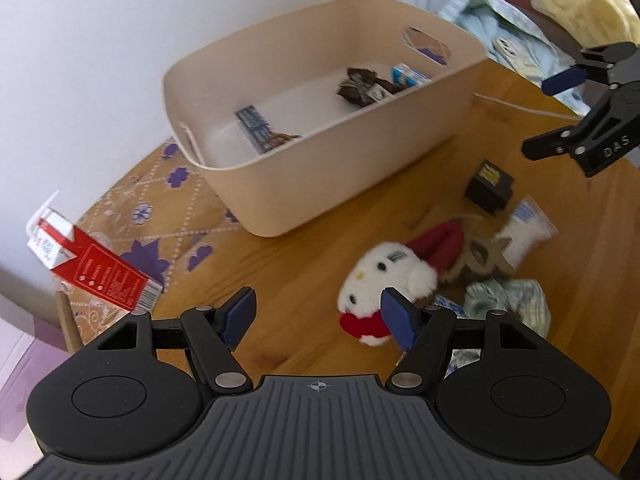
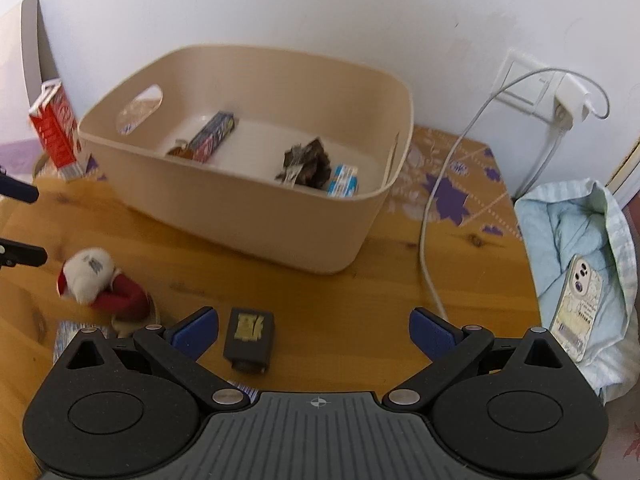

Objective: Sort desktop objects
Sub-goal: 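Move the left tool to the white plush toy while right tool reaches the black box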

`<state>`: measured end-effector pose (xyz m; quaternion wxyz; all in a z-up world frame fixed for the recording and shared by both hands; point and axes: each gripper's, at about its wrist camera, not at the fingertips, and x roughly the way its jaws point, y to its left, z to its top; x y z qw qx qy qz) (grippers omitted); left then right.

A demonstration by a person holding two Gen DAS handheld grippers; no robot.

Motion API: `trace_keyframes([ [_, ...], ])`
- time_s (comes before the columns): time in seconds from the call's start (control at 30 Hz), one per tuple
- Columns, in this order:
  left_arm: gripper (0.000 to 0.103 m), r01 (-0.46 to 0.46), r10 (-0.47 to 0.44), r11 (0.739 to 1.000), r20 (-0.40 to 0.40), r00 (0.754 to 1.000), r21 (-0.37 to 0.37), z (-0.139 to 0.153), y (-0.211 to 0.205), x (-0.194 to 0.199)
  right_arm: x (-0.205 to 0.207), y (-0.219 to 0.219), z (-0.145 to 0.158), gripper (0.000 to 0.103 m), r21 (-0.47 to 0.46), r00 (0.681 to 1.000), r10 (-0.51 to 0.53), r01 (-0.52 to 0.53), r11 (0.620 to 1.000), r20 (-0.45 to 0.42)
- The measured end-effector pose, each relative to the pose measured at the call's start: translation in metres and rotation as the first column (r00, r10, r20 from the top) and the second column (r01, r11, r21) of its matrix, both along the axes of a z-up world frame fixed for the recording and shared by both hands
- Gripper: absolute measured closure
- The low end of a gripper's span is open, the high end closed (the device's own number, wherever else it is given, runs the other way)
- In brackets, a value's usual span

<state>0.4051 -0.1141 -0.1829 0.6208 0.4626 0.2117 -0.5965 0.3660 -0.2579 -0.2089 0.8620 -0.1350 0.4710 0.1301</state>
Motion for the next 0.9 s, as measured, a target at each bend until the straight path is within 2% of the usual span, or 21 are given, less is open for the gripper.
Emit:
trace_keyframes([
  [0.17,0.033,0.033,-0.032,0.998,-0.025,0.999,0.056,-0.011,-0.005,-0.006,-0.004,0.007,-0.014,0.0,-0.029,1.0,-0.008,0.008,1.0,-0.004],
  [0.4,0.033,0.076,-0.072,0.989,-0.031,0.997,0.127,-0.033,-0.017,-0.013,0.001,0.012,-0.035,0.0,-0.027,0.998,-0.037,0.036,0.999,-0.055],
  [0.9,0.033,0.065,-0.053,0.984,-0.074,0.996,0.164,-0.065,-0.049,-0.001,0.012,0.02,-0.061,0.0,-0.031,0.994,-0.06,0.057,0.998,-0.09],
])
